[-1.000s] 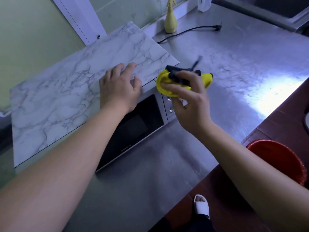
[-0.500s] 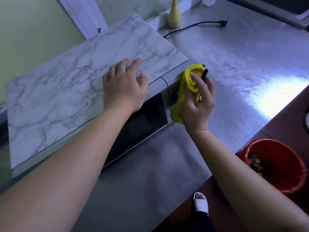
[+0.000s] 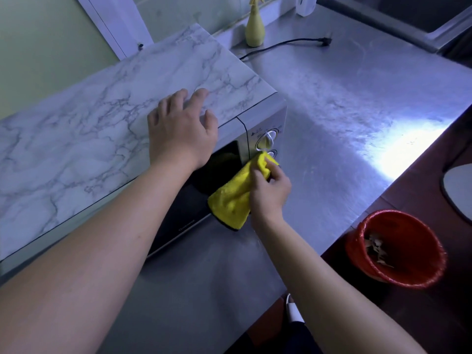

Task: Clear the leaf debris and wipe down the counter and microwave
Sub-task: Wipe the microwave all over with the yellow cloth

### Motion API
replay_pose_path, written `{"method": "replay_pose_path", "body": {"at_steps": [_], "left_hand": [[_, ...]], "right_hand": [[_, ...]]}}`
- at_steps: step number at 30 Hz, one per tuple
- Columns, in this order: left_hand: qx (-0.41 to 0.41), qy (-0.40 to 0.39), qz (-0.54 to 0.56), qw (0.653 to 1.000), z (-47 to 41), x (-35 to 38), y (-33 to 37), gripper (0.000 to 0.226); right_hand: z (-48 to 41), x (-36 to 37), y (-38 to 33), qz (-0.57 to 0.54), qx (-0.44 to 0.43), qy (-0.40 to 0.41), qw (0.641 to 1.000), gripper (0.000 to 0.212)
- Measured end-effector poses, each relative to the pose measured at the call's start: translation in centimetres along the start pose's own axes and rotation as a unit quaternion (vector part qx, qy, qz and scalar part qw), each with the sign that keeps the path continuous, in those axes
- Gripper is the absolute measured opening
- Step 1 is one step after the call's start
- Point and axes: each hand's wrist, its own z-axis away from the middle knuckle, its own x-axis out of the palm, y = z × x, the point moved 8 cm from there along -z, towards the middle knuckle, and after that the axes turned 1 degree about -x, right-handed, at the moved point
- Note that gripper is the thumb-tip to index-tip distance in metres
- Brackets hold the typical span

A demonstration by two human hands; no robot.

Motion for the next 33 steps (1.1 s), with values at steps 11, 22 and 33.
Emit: {"method": "replay_pose_path", "body": {"at_steps": [11,22,33], "left_hand": [[-0.006,0.001,0.008,1.0,0.1,-0.1,0.0,0.05],[-0.007,0.0,0.005,1.0,0.2,-0.1,0.0,0.047],[-0.006,0.005,0.011,1.0,0.2,-0.2,0.0,0.046]], "right_hand": [[4.6,1.0,-9.7,0.12,-0.451,0.029,0.884,0.038],[-3.1,-1.9,5.1,0.225,-0.169,-0.008,0.96,0.042],[-7.8,-3.9,-0.8,0.097,-0.202,0.043,0.974,0.041]]}}
